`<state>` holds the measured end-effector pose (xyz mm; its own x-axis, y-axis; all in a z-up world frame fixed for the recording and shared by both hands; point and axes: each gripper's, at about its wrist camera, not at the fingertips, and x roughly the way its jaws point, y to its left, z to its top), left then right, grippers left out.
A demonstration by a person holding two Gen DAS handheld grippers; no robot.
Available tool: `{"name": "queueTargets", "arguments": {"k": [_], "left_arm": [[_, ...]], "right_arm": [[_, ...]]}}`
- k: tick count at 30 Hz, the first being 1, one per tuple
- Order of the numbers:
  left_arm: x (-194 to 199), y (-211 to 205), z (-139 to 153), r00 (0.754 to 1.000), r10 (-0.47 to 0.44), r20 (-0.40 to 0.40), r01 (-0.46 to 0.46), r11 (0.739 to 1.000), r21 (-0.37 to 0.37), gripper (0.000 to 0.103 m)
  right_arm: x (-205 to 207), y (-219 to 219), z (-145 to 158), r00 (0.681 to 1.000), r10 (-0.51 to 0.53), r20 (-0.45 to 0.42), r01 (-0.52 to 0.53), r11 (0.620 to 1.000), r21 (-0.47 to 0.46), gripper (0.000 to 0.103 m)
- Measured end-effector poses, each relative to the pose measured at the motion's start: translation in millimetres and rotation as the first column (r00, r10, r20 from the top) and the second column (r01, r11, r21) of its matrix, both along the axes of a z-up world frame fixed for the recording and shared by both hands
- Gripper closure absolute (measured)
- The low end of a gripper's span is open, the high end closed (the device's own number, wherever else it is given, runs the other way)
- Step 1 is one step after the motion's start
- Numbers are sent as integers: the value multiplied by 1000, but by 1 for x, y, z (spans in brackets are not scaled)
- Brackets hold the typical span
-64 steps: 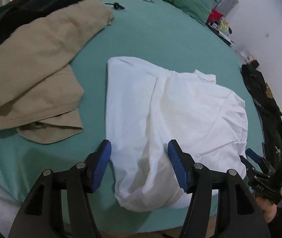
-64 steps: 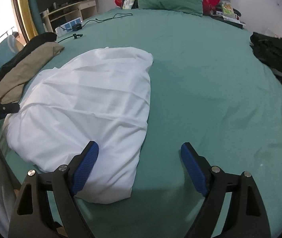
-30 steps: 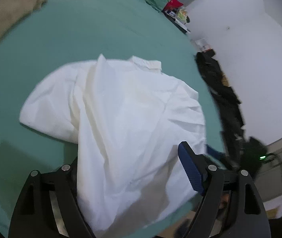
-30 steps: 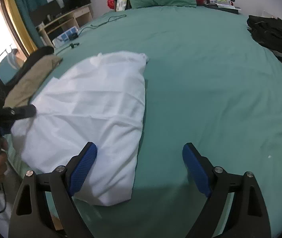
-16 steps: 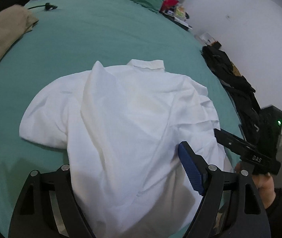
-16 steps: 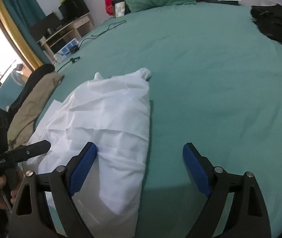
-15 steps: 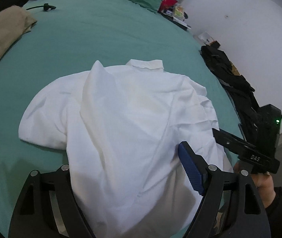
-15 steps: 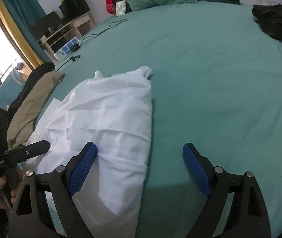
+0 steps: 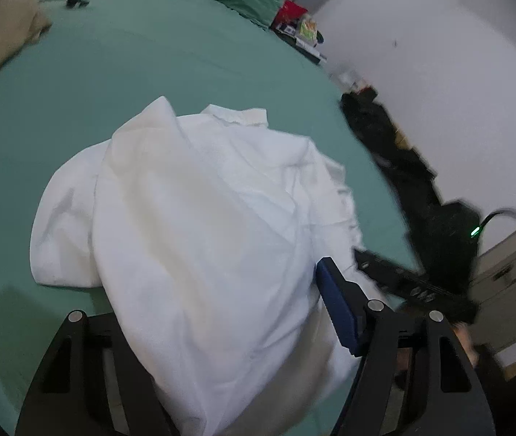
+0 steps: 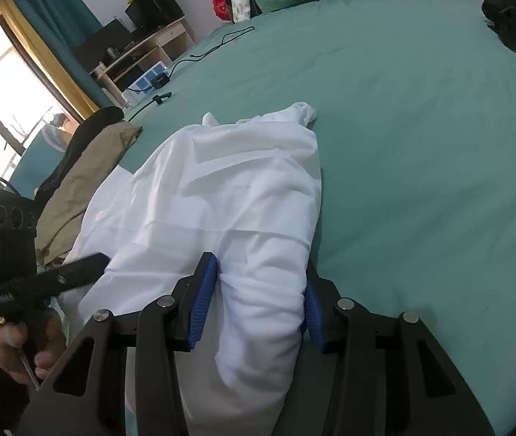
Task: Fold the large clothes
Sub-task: 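Grasp the jacket side with the left gripper and fold it over the body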
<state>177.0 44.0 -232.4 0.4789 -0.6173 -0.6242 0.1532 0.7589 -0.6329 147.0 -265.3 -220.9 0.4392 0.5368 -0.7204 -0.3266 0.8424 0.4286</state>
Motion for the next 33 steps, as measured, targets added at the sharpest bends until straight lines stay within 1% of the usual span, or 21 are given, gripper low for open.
{"name": "queueTargets", "arguments": {"k": [1, 2, 4, 5, 7, 10, 11, 12, 15, 16, 17, 20, 23, 27, 30, 33], "left_arm": [[0, 3, -2, 1000, 14, -10, -14, 1000, -18, 30], [-1, 2, -3, 1000, 18, -12, -19, 1000, -14, 30], [-3, -5, -4, 1000, 0, 15, -1, 999, 49, 30], [-5, -10, -4, 999, -8, 31, 6, 996, 83, 30], [-6, -14, -4, 999, -9, 44, 4, 994, 110, 30], [-6, -14, -5, 999, 5, 45, -10, 993, 115, 30], [-5, -15, -5, 999, 12, 44, -17, 993, 119, 34], [-5, -16, -5, 999, 17, 45, -23, 991, 134, 35], [-5, -22, -3, 998, 22, 51, -32, 981, 189, 46], [-6, -24, -2, 999, 22, 50, -31, 980, 198, 54], [-6, -24, -1, 999, 27, 47, -36, 979, 201, 62], [-7, -25, 4, 998, 39, 48, -48, 978, 204, 72], [-11, -25, 10, 997, 60, 52, -69, 978, 198, 75], [-24, -18, 16, 992, 111, 57, -120, 977, 175, 79], [-32, -18, 21, 992, 115, 52, -123, 973, 197, 81], [-38, -26, 26, 993, 115, 36, -120, 962, 246, 83]], "right_arm": [[0, 0, 0, 1000, -2, 2, 2, 1000, -2, 58], [0, 1, -1, 1000, -8, 2, 8, 1000, 7, 52], [1, 2, -4, 1000, -19, 0, 19, 999, 34, 46], [2, 3, -4, 1000, -20, 2, 19, 999, 36, 45], [3, 4, -4, 999, -32, -1, 32, 999, 44, 45], [3, -3, -6, 999, -40, -26, 42, 995, 89, 45], [3, -2, -6, 999, -42, -32, 44, 995, 94, 45], [3, -2, -5, 998, -48, -36, 51, 994, 97, 46], [0, 3, -6, 997, -65, -41, 69, 992, 106, 55], [-3, 4, -6, 996, -79, -42, 83, 990, 114, 61], [-4, 5, -6, 996, -82, -45, 87, 989, 121, 65], [-6, 7, -5, 995, -80, -55, 87, 986, 141, 77], [-5, 6, 0, 996, -62, -65, 72, 985, 154, 81], [-12, 10, 14, 998, -52, -20, 54, 991, 120, 83], [-18, 12, 20, 999, -48, -3, 48, 993, 107, 84], [-25, 11, 22, 999, -47, 3, 46, 994, 96, 83]]}}
